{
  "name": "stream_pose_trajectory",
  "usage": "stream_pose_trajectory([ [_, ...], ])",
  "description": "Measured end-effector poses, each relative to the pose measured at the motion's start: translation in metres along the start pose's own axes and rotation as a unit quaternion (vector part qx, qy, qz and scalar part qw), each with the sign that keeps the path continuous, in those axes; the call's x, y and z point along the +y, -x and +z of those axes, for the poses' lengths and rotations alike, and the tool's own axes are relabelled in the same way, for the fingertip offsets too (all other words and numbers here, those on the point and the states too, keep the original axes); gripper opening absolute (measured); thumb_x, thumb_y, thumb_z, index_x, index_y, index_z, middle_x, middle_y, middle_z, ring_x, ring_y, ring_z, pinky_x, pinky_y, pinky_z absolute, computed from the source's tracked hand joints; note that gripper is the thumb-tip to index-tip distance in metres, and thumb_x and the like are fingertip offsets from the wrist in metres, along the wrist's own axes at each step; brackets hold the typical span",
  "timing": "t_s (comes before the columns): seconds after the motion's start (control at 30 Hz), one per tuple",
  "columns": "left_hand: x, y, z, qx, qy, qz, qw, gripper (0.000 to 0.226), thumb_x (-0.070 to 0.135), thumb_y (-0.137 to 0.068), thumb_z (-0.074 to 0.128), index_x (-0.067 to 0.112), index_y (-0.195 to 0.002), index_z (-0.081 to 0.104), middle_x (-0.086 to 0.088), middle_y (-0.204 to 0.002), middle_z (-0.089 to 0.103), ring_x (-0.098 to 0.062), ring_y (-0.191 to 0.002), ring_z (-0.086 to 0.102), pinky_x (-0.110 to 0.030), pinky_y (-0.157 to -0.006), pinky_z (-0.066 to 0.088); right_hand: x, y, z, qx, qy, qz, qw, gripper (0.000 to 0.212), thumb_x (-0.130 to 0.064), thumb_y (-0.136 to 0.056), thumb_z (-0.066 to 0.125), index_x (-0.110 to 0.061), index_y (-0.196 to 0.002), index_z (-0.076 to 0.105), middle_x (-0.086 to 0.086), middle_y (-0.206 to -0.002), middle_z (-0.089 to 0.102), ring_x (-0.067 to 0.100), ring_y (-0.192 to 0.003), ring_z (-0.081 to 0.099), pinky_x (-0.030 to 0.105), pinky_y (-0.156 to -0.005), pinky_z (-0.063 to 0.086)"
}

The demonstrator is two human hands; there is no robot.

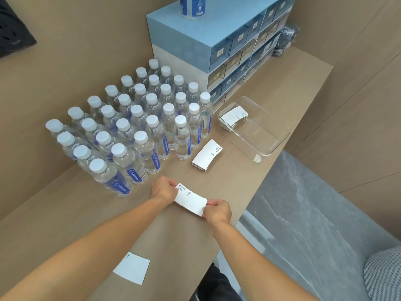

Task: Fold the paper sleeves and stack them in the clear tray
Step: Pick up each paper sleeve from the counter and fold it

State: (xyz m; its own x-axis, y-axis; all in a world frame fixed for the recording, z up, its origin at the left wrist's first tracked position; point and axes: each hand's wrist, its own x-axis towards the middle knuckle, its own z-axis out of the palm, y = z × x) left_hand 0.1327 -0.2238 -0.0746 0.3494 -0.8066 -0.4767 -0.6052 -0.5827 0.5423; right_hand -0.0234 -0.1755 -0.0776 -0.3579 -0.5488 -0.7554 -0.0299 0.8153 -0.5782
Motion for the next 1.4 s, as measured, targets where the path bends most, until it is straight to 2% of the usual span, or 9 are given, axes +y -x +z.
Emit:
stream_pose_trajectory([
  [0.2,-0.009,-0.005,0.015,-0.008,-0.007,-0.003,1.000,0.026,0.009,-0.086,0.060,0.017,-0.106,0.074,-0.007,-0.111,0.072,-0.024,-0.114,0.061,-0.027,-0.092,0.047,0.000,-0.007,0.001,0.009,0.028,-0.002,1.000,0.032,0.005,-0.076,0.047,-0.012,-0.092,0.070,0.011,-0.102,0.072,0.028,-0.094,0.070,0.029,-0.073,0.055],
  [0.33,-0.013,-0.008,0.016,-0.003,-0.008,0.008,1.000,0.023,0.008,-0.085,0.062,0.016,-0.101,0.075,-0.005,-0.098,0.075,-0.023,-0.101,0.065,-0.022,-0.078,0.042,0.002,-0.011,0.003,0.013,0.040,-0.016,0.999,0.030,0.004,-0.075,0.047,-0.012,-0.086,0.069,0.013,-0.098,0.073,0.030,-0.093,0.071,0.034,-0.076,0.058],
  [0.5,-0.015,-0.009,0.014,0.003,-0.017,0.024,1.000,0.020,0.008,-0.084,0.065,0.016,-0.098,0.077,-0.002,-0.087,0.071,-0.017,-0.082,0.059,-0.021,-0.076,0.042,0.004,-0.011,0.006,0.012,0.047,-0.036,0.998,0.030,0.004,-0.075,0.046,-0.010,-0.088,0.070,0.014,-0.095,0.074,0.031,-0.093,0.071,0.036,-0.080,0.059],
  [0.67,-0.019,-0.007,0.016,0.006,-0.029,0.028,0.999,0.019,0.008,-0.085,0.064,0.018,-0.096,0.075,0.005,-0.076,0.062,-0.018,-0.080,0.059,-0.021,-0.074,0.043,0.005,-0.010,0.007,0.013,0.058,-0.054,0.997,0.031,0.005,-0.075,0.047,-0.008,-0.090,0.071,0.015,-0.092,0.075,0.030,-0.092,0.071,0.037,-0.082,0.060],
  [0.83,-0.019,-0.005,0.014,-0.001,-0.040,0.030,0.999,0.017,0.011,-0.086,0.062,0.017,-0.098,0.073,0.003,-0.081,0.063,-0.023,-0.090,0.065,-0.025,-0.078,0.048,0.004,-0.011,0.004,0.012,0.071,-0.062,0.995,0.030,0.006,-0.075,0.049,-0.009,-0.089,0.071,0.013,-0.092,0.075,0.030,-0.090,0.072,0.039,-0.084,0.060],
  [0.93,-0.019,-0.003,0.010,-0.007,-0.037,0.024,0.999,0.017,0.014,-0.088,0.061,0.018,-0.101,0.072,-0.001,-0.090,0.067,-0.025,-0.097,0.065,-0.028,-0.084,0.051,0.002,-0.010,0.002,0.022,0.094,-0.066,0.993,0.021,-0.001,-0.079,0.054,-0.008,-0.090,0.071,0.008,-0.092,0.072,0.026,-0.085,0.069,0.032,-0.076,0.057],
  [1.13,-0.023,0.007,-0.005,-0.001,-0.046,0.004,0.999,0.018,0.017,-0.088,0.055,0.022,-0.097,0.070,-0.003,-0.100,0.070,-0.024,-0.098,0.066,-0.033,-0.085,0.055,-0.004,-0.006,-0.002,0.039,0.107,-0.141,0.983,0.015,-0.006,-0.083,0.052,-0.005,-0.083,0.067,-0.005,-0.064,0.057,0.014,-0.065,0.053,0.025,-0.058,0.045],
  [1.27,-0.038,0.019,-0.017,-0.002,-0.073,-0.006,0.997,0.020,0.018,-0.087,0.051,0.022,-0.091,0.071,-0.001,-0.097,0.071,-0.024,-0.098,0.065,-0.033,-0.083,0.056,-0.005,0.001,0.005,0.001,0.133,-0.178,0.975,0.015,-0.007,-0.084,0.052,-0.004,-0.082,0.066,-0.003,-0.062,0.058,0.017,-0.067,0.055,0.033,-0.068,0.054],
  [1.4,-0.067,0.040,-0.030,0.008,-0.077,-0.032,0.996,0.020,0.019,-0.086,0.050,0.021,-0.088,0.070,-0.002,-0.097,0.073,-0.025,-0.100,0.066,-0.033,-0.086,0.056,0.005,0.010,0.019,-0.037,0.166,-0.203,0.964,0.012,-0.007,-0.084,0.054,-0.006,-0.076,0.063,-0.005,-0.062,0.056,0.018,-0.071,0.056,0.028,-0.067,0.048],
])
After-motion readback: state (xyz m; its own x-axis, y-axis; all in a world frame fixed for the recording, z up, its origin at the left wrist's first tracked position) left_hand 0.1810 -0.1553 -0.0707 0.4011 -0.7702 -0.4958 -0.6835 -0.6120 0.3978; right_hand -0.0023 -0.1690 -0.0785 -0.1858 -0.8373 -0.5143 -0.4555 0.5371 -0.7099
